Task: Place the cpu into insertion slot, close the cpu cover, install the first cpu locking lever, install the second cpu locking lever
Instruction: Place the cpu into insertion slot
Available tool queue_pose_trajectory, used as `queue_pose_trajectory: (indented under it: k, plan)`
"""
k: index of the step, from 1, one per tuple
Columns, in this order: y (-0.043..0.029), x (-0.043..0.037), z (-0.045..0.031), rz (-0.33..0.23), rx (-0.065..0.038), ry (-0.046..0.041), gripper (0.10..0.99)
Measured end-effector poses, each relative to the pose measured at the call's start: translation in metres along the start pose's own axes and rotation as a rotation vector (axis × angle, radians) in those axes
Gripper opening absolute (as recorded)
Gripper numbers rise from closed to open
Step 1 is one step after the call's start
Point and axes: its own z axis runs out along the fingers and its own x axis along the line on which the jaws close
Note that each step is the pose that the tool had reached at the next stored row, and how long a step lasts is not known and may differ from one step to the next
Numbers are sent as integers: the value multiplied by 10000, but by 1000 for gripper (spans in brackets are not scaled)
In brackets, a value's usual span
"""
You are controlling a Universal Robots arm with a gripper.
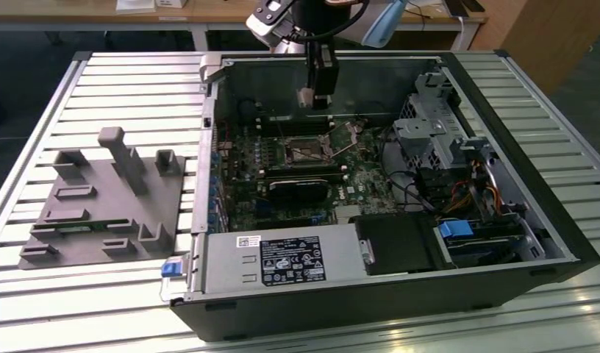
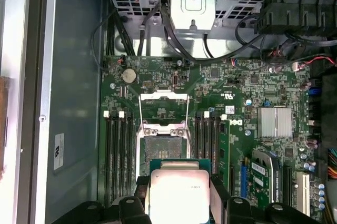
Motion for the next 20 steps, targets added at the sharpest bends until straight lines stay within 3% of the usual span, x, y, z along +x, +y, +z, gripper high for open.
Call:
queue_pose_trajectory:
  k: [20]
  plan:
    - [-5,13,89,-1,51,0,537]
